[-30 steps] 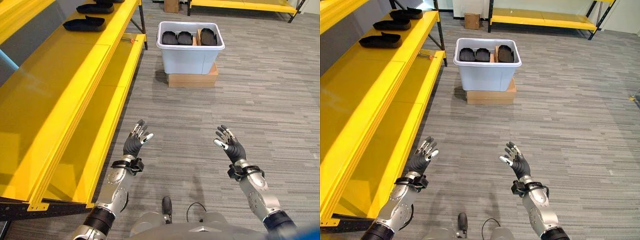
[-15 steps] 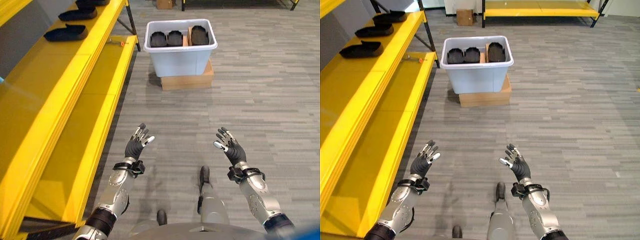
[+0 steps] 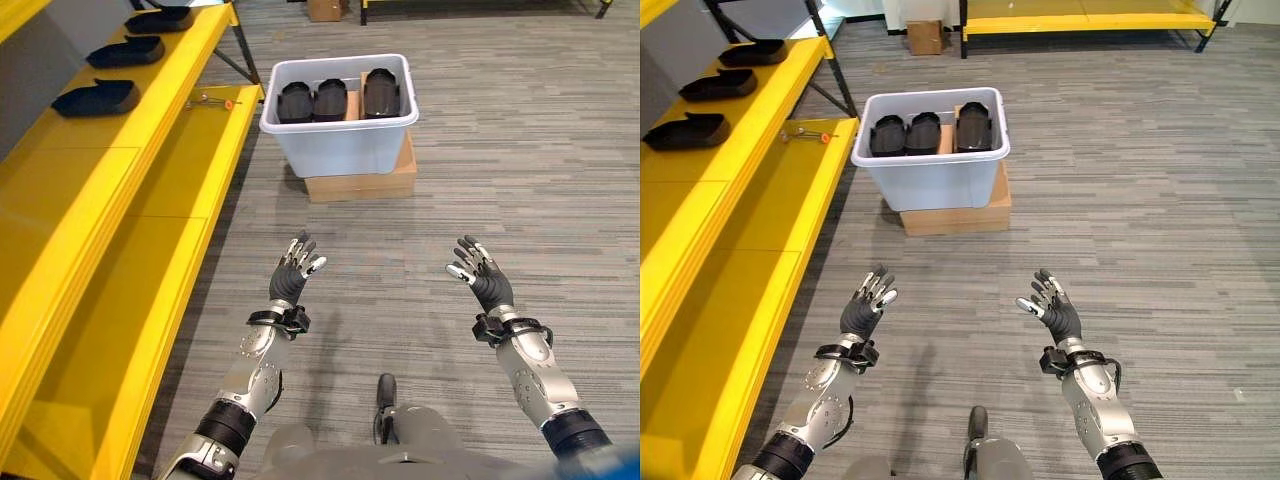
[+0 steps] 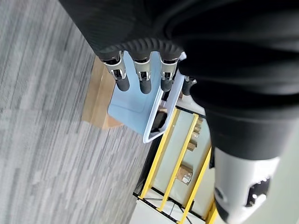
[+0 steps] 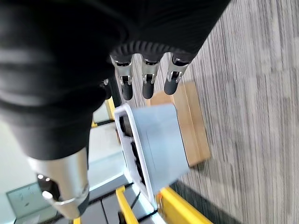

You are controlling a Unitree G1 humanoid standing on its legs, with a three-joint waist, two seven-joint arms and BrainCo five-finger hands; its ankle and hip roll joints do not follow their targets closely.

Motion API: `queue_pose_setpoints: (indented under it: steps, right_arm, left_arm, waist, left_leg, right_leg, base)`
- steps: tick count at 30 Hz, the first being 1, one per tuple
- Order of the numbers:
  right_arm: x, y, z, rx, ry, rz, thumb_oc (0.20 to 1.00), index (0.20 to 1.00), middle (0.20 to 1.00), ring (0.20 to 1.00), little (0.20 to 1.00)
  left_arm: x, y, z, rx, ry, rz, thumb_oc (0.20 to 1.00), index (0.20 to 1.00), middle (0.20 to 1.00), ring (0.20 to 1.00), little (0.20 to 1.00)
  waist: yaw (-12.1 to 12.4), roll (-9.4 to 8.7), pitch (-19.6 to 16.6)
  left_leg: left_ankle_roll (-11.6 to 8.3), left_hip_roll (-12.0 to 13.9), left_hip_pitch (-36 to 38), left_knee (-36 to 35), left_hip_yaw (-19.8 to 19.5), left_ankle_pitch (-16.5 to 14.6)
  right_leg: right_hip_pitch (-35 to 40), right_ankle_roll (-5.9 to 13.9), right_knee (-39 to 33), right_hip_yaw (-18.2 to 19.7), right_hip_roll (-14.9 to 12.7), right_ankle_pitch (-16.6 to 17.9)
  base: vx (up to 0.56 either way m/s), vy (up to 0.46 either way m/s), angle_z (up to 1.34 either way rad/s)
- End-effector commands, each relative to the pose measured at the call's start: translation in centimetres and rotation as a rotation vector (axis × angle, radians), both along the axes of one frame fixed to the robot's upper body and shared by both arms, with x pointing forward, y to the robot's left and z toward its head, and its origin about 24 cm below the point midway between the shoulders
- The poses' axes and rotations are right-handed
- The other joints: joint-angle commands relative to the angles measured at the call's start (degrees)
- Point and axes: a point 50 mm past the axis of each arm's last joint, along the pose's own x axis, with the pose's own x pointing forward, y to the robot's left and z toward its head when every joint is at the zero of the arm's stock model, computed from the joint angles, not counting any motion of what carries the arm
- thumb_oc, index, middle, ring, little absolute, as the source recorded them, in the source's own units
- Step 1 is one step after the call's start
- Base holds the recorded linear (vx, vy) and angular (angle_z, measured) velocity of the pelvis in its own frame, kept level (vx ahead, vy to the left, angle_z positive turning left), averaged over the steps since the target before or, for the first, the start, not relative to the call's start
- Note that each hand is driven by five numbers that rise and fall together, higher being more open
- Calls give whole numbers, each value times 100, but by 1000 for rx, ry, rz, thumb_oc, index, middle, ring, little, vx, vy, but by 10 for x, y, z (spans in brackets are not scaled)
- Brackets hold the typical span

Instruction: Move parts from the plastic box to the shelf.

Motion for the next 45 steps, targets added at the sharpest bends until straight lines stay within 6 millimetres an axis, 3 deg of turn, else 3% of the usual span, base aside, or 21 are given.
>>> queue_pose_setpoints:
  steps: [1,3,4,6,8,10,12,14,17,20,23,25,27,28,31,36,39,40,41,43,45]
  right_arm:
    - [4,-4,21,2,-123,-23,1000,1000,1000,1000,1000]
    - [2,-6,18,2,-114,-37,1000,1000,1000,1000,1000]
    - [2,-6,18,2,-114,-37,1000,1000,1000,1000,1000]
    - [0,-6,16,7,-108,-46,1000,1000,1000,1000,1000]
    - [-2,-5,13,11,-99,-48,1000,1000,1000,1000,1000]
    - [-5,0,10,28,-89,-31,1000,1000,1000,1000,1000]
    - [-1,11,11,64,-98,-9,1000,1000,1000,1000,1000]
    - [2,15,12,79,-103,-4,1000,1000,1000,1000,1000]
    - [8,29,14,103,-108,27,1000,1000,1000,1000,1000]
    - [10,39,15,97,-111,73,1000,1000,1000,1000,1000]
    - [7,39,14,92,-102,82,1000,1000,1000,1000,1000]
    - [9,39,16,98,-113,79,1000,1000,1000,1000,1000]
    - [10,38,16,95,-111,74,1000,1000,1000,1000,1000]
    - [11,38,16,91,-112,66,1000,1000,1000,1000,1000]
    - [13,38,19,89,-124,68,1000,1000,1000,1000,1000]
    - [13,32,21,58,-130,53,1000,1000,1000,1000,1000]
    - [8,21,20,50,-127,33,1000,1000,1000,1000,1000]
    - [7,20,20,50,-127,33,1000,1000,1000,1000,1000]
    - [6,18,19,43,-123,38,1000,1000,1000,1000,1000]
    - [7,18,20,44,-124,38,1000,1000,1000,1000,1000]
    - [7,19,20,42,-128,42,1000,1000,1000,1000,1000]
  left_arm:
    - [2,10,17,5,-89,32,1000,1000,1000,1000,1000]
    - [-1,12,13,13,-77,42,1000,1000,1000,1000,1000]
    - [-1,12,13,13,-77,42,1000,1000,1000,1000,1000]
    - [-2,13,11,14,-72,46,1000,1000,1000,1000,1000]
    - [-3,15,10,10,-70,58,1000,1000,1000,1000,1000]
    - [-7,18,9,6,-67,62,1000,1000,1000,1000,1000]
    - [-3,21,17,18,-99,65,1000,1000,1000,1000,1000]
    - [-1,23,20,25,-108,77,1000,1000,1000,1000,1000]
    - [5,25,23,47,-114,107,1000,1000,1000,1000,1000]
    - [8,27,27,60,-124,117,1000,1000,1000,1000,1000]
    - [6,27,25,72,-114,107,1000,1000,1000,1000,1000]
    - [5,25,24,63,-113,94,1000,1000,1000,1000,1000]
    - [5,24,23,57,-113,89,1000,1000,1000,1000,1000]
    - [5,24,22,59,-110,87,1000,1000,1000,1000,1000]
    - [6,24,23,59,-118,87,1000,1000,1000,1000,1000]
    - [9,16,19,55,-106,63,1000,1000,1000,1000,1000]
    - [7,8,18,20,-102,33,1000,1000,1000,1000,1000]
    - [6,6,16,17,-96,26,1000,1000,1000,1000,1000]
    - [5,3,16,7,-94,13,1000,1000,1000,1000,1000]
    - [5,3,16,4,-95,12,1000,1000,1000,1000,1000]
    - [5,3,18,0,-101,20,1000,1000,1000,1000,1000]
  waist:
    - [161,-134,30]
    - [283,-100,-18]
    - [283,-113,-25]
    - [410,17,-78]
    - [494,40,-84]
    - [510,47,-199]
    - [557,-43,-297]
    - [575,-80,-346]
    - [626,-126,-360]
    - [479,43,-187]
    - [324,175,-79]
    - [204,199,-34]
    - [157,200,-15]
    - [84,146,-8]
    - [-3,140,36]
    - [-62,14,-85]
    - [-253,136,-251]
    - [-268,176,-267]
    - [-311,248,-308]
    - [-307,260,-313]
    - [-291,261,-317]
  left_leg:
    - [400,-176,-179,-991,463,139]
    - [383,22,-348,-2696,545,277]
    - [386,5,-326,-2757,556,317]
    - [208,148,-408,-4103,438,983]
    - [78,140,-314,-4646,347,1278]
    - [192,34,-131,-4563,223,1081]
    - [405,-200,-241,-4066,462,769]
    - [489,-278,-292,-3947,530,621]
    - [766,-538,-257,-3699,686,231]
    - [1101,-800,237,-3858,674,7]
    - [1166,-855,666,-4061,644,-128]
    - [1097,-934,1010,-4303,617,-193]
    - [1035,-946,1179,-4409,576,-242]
    - [933,-973,1345,-4455,523,-320]
    - [812,-939,1627,-4575,429,-416]
    - [686,-943,2091,-4558,346,-860]
    - [485,-559,2311,-4182,229,-1000]
    - [426,-488,2264,-4057,234,-894]
    - [283,-312,2224,-3768,177,-487]
    - [258,-290,2172,-3669,162,-406]
    - [154,-178,1913,-2952,123,100]
  right_leg:
    - [151,829,-131,323,-402,56]
    - [412,969,-308,400,-391,-38]
    - [405,970,-312,402,-406,-31]
    - [675,1054,-445,447,-310,-102]
    - [1035,1136,-558,485,-338,-168]
    - [1186,1221,-544,626,-416,-310]
    - [1255,1373,-282,721,-825,-368]
    - [1183,1426,-149,730,-949,-357]
    - [756,1506,852,757,-1236,44]
    - [-121,1400,2468,825,-1223,908]
    - [-731,1342,2888,725,-1032,612]
    - [-1064,1265,1853,441,-884,309]
    - [-1015,1307,1153,305,-914,372]
    - [-1145,1460,282,383,-955,682]
    - [-1265,1654,-437,534,-990,1074]
    - [-1124,1756,-627,453,-1109,1394]
    - [-986,1544,-165,290,-923,1097]
    - [-982,1488,-37,247,-889,978]
    - [-944,1311,206,229,-637,695]
    - [-946,1275,223,233,-586,640]
    - [-826,1095,200,283,-398,453]
  base:
    - [275,95,6]
    - [308,149,-10]
    - [235,135,-10]
    - [306,174,-19]
    - [358,185,-29]
    - [392,274,-59]
    - [433,375,-58]
    - [174,170,-33]
    - [178,236,5]
    - [175,281,3]
    - [278,215,37]
    - [355,24,22]
    - [302,-70,5]
    - [214,-63,-8]
    - [293,-90,8]
    - [338,-136,27]
    - [367,-219,40]
    - [502,-402,54]
    - [297,-271,36]
    - [192,-190,1]
    - [210,-261,-20]
